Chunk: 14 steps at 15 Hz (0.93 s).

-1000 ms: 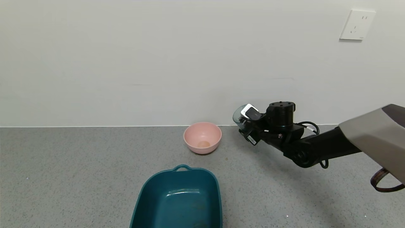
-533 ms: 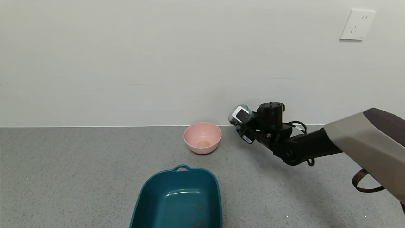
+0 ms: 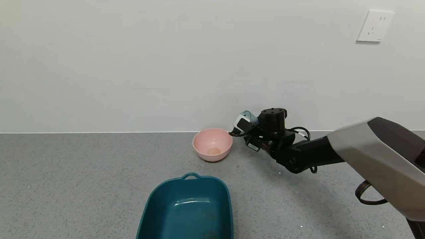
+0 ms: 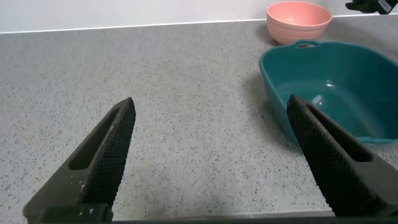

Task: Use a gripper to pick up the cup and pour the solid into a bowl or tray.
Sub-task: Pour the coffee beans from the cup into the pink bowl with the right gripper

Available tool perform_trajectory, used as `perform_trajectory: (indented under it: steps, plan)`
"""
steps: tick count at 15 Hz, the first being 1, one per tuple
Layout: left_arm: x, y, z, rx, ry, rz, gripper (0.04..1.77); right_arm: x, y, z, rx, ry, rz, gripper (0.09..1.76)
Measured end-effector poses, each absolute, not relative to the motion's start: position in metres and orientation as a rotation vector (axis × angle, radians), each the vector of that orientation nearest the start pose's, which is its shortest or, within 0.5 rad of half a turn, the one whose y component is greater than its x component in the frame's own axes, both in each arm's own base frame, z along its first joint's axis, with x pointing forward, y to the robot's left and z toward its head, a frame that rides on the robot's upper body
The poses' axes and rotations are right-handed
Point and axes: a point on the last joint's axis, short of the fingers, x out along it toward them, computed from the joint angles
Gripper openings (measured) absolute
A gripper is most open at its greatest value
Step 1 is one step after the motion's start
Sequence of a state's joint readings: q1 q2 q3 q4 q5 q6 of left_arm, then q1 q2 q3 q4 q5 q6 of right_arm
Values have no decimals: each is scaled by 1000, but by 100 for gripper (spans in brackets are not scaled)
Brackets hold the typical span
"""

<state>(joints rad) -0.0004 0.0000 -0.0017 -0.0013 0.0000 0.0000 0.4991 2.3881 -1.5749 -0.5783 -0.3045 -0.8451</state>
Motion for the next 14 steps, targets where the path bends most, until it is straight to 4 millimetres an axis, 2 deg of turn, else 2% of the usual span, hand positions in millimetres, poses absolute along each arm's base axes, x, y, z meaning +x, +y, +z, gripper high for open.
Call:
perform_trajectory:
  steps: [14]
  plan:
    - [-23, 0, 76, 0, -3, 0, 175, 445, 259, 109, -1147, 42, 209, 138]
